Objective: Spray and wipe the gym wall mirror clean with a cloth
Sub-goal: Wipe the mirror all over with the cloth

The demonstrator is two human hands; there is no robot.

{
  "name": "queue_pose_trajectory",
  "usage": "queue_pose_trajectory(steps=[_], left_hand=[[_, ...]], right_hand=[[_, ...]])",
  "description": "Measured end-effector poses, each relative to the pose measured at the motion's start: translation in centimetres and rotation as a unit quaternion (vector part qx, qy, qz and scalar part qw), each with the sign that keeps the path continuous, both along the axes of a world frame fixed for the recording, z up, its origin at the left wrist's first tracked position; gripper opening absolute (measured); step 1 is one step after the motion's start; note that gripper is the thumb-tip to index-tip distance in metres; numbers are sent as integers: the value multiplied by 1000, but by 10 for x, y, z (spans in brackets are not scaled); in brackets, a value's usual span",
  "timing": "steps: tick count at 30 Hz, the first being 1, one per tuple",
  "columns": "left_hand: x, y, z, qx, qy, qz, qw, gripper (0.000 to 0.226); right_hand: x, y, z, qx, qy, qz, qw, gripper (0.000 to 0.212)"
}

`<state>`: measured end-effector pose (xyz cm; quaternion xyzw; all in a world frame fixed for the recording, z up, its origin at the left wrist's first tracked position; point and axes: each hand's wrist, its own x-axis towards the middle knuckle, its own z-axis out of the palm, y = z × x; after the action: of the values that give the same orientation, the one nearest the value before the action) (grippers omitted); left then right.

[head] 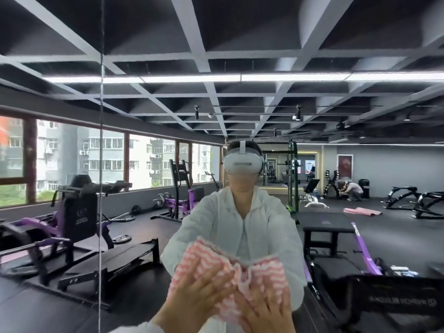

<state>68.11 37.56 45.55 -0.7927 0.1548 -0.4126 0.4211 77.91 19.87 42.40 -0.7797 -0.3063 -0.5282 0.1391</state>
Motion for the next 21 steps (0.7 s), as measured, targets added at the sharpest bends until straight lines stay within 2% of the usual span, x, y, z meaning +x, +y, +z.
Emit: queue_pose_trajectory(steps=[2,3,6,12,15,21], left_hand=[[-1,-1,29,-35,-6,42,998,57],[-2,0,50,-36,-32,40,998,60],[-2,-2,108,-87,-42,49,994,65],[9,-19,213,-157,-79,61,983,61],[15,-37,262,-190,-96,73,974,66],[20,-56,323,-222,-103,83,966,63]], right_hand=[[-2,-2,18,-67,-45,21,997,57],[-2,-5,39,-84,-30,33,995,56],[-7,-11,108,-48,-28,32,998,53],[-1,-24,232,-47,-25,-7,999,56],[0,-33,288,-44,9,-18,999,57],[0,-34,352,-24,10,-41,999,60]])
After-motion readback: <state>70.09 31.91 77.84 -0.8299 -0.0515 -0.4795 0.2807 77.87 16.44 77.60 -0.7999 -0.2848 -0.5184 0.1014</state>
